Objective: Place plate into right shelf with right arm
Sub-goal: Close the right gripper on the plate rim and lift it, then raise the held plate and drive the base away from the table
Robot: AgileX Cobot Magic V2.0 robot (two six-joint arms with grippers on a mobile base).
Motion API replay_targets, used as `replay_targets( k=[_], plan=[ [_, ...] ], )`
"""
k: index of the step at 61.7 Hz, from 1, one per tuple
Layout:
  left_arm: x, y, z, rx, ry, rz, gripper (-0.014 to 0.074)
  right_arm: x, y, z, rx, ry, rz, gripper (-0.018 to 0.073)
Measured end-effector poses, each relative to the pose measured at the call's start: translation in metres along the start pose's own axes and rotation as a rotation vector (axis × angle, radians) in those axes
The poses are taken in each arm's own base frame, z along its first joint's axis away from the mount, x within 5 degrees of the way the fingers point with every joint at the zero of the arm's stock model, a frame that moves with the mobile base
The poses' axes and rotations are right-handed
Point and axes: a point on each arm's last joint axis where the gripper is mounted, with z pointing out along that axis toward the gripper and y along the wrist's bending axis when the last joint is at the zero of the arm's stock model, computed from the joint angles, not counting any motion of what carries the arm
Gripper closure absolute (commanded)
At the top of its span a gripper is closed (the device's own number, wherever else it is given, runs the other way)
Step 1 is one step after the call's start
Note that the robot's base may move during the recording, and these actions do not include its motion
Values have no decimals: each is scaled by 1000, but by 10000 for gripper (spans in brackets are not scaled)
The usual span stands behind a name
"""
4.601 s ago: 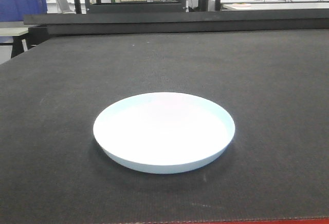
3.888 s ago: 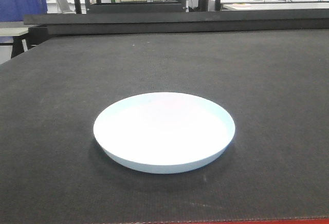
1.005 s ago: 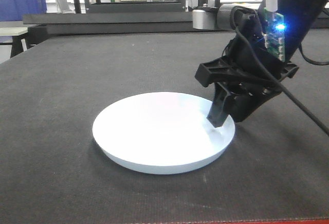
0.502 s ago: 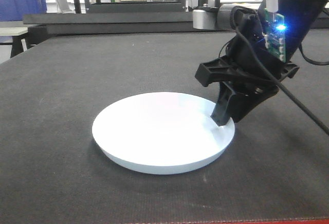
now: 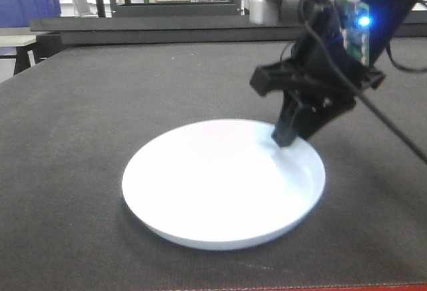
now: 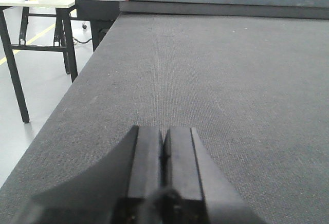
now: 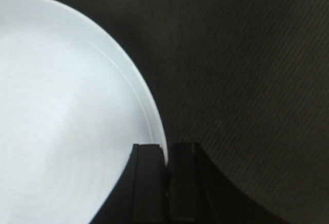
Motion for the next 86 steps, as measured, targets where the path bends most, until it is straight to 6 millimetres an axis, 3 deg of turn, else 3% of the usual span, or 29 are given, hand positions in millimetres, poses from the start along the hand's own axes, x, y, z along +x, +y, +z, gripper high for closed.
replay_targets(
  k=[9, 22, 30, 43, 63, 75, 86],
  plan=[
    [0, 0, 0, 0, 0, 0, 643, -10, 7, -39, 4, -120, -28, 504],
    [0, 0, 0, 0, 0, 0, 643, -5, 22, -117, 2, -321, -59, 504],
    [0, 0, 0, 0, 0, 0, 643, 12, 30, -161, 2, -439, -71, 504],
    [0, 0, 0, 0, 0, 0, 643, 55, 38, -207, 20, -593, -102, 504],
    [0, 0, 0, 0, 0, 0, 643, 136, 42, -248, 36, -889, -126, 504],
    [0, 0, 0, 0, 0, 0, 643, 179, 38, -244, 49, -1042, -127, 504],
    [0, 0, 0, 0, 0, 0, 643, 202, 31, -235, 79, -1235, -109, 504]
  ],
)
